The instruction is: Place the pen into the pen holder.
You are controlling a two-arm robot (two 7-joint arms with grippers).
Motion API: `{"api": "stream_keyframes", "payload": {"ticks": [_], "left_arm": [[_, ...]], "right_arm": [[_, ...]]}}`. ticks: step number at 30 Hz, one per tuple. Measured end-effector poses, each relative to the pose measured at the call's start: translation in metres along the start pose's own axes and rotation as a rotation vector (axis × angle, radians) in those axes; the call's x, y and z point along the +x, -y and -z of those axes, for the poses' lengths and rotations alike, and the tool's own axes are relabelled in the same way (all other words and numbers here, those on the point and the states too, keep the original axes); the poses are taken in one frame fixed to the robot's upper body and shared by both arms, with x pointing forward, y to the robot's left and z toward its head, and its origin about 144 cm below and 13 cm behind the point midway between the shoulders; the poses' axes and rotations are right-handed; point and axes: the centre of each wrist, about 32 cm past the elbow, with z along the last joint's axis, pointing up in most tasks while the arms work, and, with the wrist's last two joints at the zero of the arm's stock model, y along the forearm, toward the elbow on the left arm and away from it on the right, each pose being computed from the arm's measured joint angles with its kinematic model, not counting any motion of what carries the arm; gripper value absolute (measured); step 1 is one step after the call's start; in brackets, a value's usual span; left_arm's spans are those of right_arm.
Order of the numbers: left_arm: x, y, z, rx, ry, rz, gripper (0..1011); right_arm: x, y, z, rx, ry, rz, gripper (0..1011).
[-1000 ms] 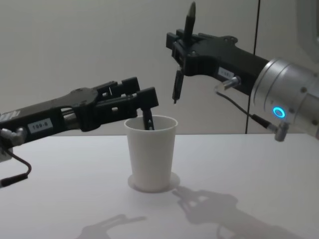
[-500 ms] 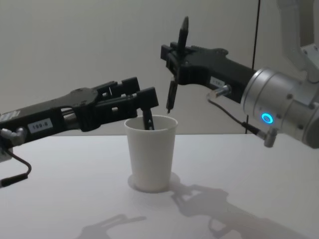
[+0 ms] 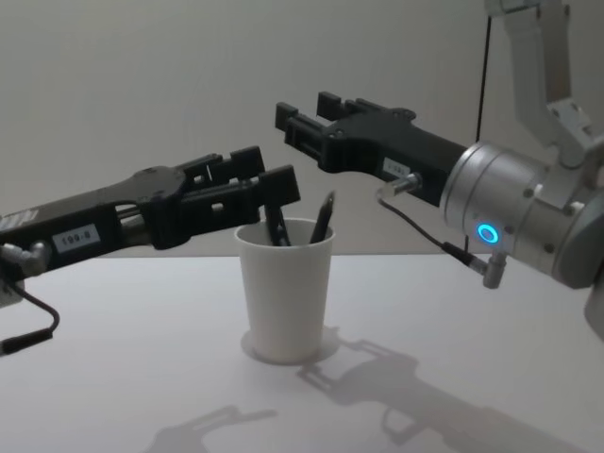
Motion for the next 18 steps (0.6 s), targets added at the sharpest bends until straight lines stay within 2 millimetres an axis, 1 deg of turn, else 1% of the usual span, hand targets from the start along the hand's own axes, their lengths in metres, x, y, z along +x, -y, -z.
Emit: {"api": "stream_keyframes", "payload": {"ticks": [1, 5, 6, 7, 9, 12, 13, 14, 17, 18], "left_arm": [[0.0000, 0.0000, 0.0000, 0.000, 0.000, 0.000, 999], [0.0000, 0.0000, 0.0000, 0.000, 0.000, 0.000, 1000], [0.0000, 0.0000, 0.0000, 0.000, 0.000, 0.000, 1000], [0.0000, 0.0000, 0.0000, 0.000, 0.000, 0.000, 1000], [0.0000, 0.0000, 0.0000, 0.000, 0.000, 0.000, 1000], [0.0000, 0.0000, 0.0000, 0.000, 0.000, 0.000, 1000], [0.0000, 0.0000, 0.0000, 0.000, 0.000, 0.000, 1000], [0.0000, 0.0000, 0.0000, 0.000, 0.000, 0.000, 1000], [0.0000, 0.0000, 0.0000, 0.000, 0.000, 0.000, 1000], [0.0000, 0.0000, 0.0000, 0.000, 0.000, 0.000, 1000]], "right_arm": [[0.0000, -0.0002, 0.0001, 0.000, -0.001, -0.001, 528], [-0.0002, -0.0011, 0.0007, 0.002, -0.004, -0.002, 633], [-0.0003, -0.0013, 0.0007, 0.003, -0.005, -0.003, 692], [-0.0003, -0.0015, 0.0008, 0.004, -0.005, -0.003, 728], [-0.0004, -0.0016, 0.0007, 0.005, -0.006, -0.004, 771], [-0.0005, -0.0019, 0.0007, 0.007, -0.007, -0.004, 863], [-0.0006, -0.0019, 0.0007, 0.007, -0.007, -0.005, 863], [-0.0006, -0.0019, 0.0007, 0.007, -0.007, -0.005, 910], [-0.0007, -0.0020, 0.0003, 0.009, -0.008, -0.005, 990], [-0.0008, -0.0020, 0.0003, 0.010, -0.008, -0.005, 1001]]}}
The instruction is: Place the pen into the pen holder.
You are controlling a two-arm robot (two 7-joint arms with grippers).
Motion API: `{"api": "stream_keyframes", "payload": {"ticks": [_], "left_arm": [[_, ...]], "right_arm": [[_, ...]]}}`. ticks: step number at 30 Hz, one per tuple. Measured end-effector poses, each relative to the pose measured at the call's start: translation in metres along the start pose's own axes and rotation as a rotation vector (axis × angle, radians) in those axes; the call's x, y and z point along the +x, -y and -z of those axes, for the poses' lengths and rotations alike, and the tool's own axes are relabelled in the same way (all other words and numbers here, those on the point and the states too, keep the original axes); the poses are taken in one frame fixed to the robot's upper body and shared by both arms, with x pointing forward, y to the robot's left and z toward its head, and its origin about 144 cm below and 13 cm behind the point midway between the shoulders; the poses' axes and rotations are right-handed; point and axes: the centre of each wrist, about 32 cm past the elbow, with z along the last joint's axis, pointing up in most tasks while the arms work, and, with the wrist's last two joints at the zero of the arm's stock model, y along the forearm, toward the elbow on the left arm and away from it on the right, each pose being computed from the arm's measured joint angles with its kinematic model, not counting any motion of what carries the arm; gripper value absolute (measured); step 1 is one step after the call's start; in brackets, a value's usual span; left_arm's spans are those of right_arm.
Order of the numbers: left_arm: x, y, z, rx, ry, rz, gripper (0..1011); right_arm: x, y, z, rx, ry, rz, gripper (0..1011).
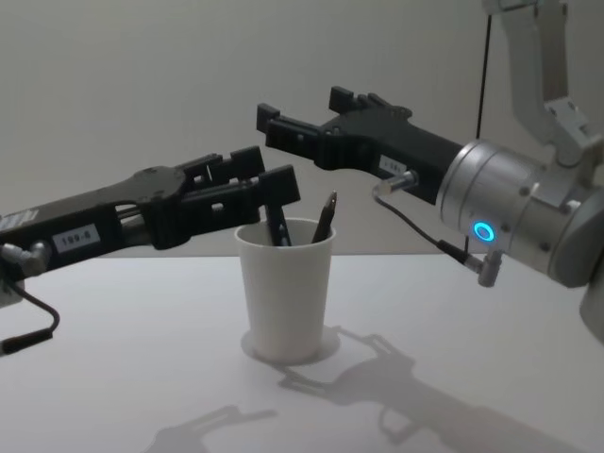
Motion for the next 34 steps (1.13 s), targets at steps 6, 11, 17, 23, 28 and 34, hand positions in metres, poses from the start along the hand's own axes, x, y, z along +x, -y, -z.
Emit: {"api": "stream_keyframes", "payload": {"ticks": [6, 11, 17, 23, 28, 34], "left_arm": [[0.0000, 0.0000, 0.0000, 0.000, 0.000, 0.000, 1000], [0.0000, 0.0000, 0.0000, 0.000, 0.000, 0.000, 1000], [0.0000, 0.0000, 0.0000, 0.000, 0.000, 0.000, 1000], [0.0000, 0.0000, 0.0000, 0.000, 0.000, 0.000, 1000], [0.0000, 0.0000, 0.0000, 0.000, 0.000, 0.000, 999], [0.0000, 0.0000, 0.0000, 0.000, 0.000, 0.000, 1000]], "right_arm": [[-0.0001, 0.0001, -0.0004, 0.002, 0.000, 0.000, 1002], [-0.0002, 0.0001, -0.0007, 0.004, 0.000, 0.000, 1002], [-0.0003, 0.0001, -0.0008, 0.004, -0.001, 0.000, 1002], [-0.0004, 0.0002, -0.0008, 0.005, -0.001, 0.001, 1002], [-0.0005, 0.0002, -0.0009, 0.005, -0.001, 0.001, 1002], [-0.0005, 0.0001, -0.0011, 0.006, -0.001, 0.001, 1002]]}}
